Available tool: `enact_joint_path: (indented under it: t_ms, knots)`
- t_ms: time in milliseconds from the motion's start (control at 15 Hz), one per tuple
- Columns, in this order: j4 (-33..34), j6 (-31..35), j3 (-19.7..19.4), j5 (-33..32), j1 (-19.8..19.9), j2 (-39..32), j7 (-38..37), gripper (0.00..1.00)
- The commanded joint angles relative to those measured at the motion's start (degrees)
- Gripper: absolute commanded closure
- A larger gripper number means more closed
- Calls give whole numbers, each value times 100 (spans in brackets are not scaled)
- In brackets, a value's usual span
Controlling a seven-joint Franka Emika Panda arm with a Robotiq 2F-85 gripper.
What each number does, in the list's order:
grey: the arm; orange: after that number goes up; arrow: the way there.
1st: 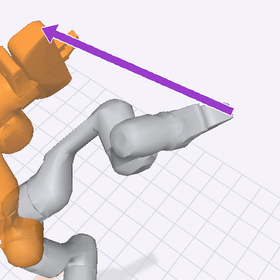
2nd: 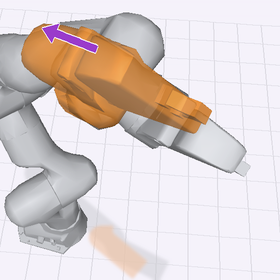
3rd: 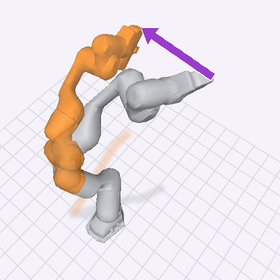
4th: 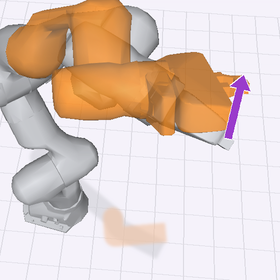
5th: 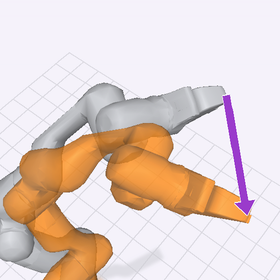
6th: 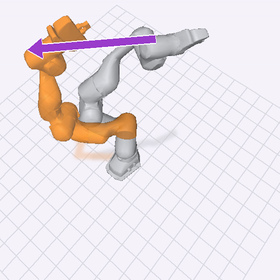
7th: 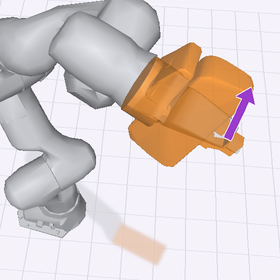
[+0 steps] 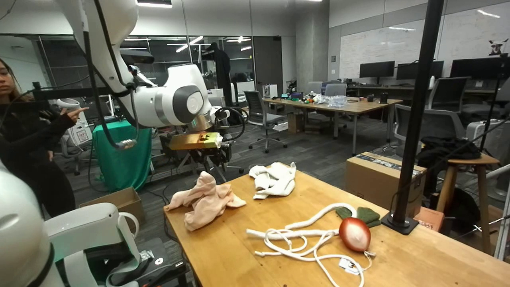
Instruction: Move the white towel to the left, move the yellow towel to the right, move the pink t-shirt to the right, move the peach t-shirt to the right, move the radish to the right, separate the two white ropes
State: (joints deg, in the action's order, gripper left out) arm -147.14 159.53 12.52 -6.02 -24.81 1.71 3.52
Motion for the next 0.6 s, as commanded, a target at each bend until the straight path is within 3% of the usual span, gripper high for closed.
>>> enact_joint_path:
  t_ms: [0,200,533]
  knots:
    - [148,-600,231,-264,334,205,-196,3]
    - [188,-903,274,-897,558,306,-622,0]
    - [250,-847,132,-3322,1059,419,-2534,0]
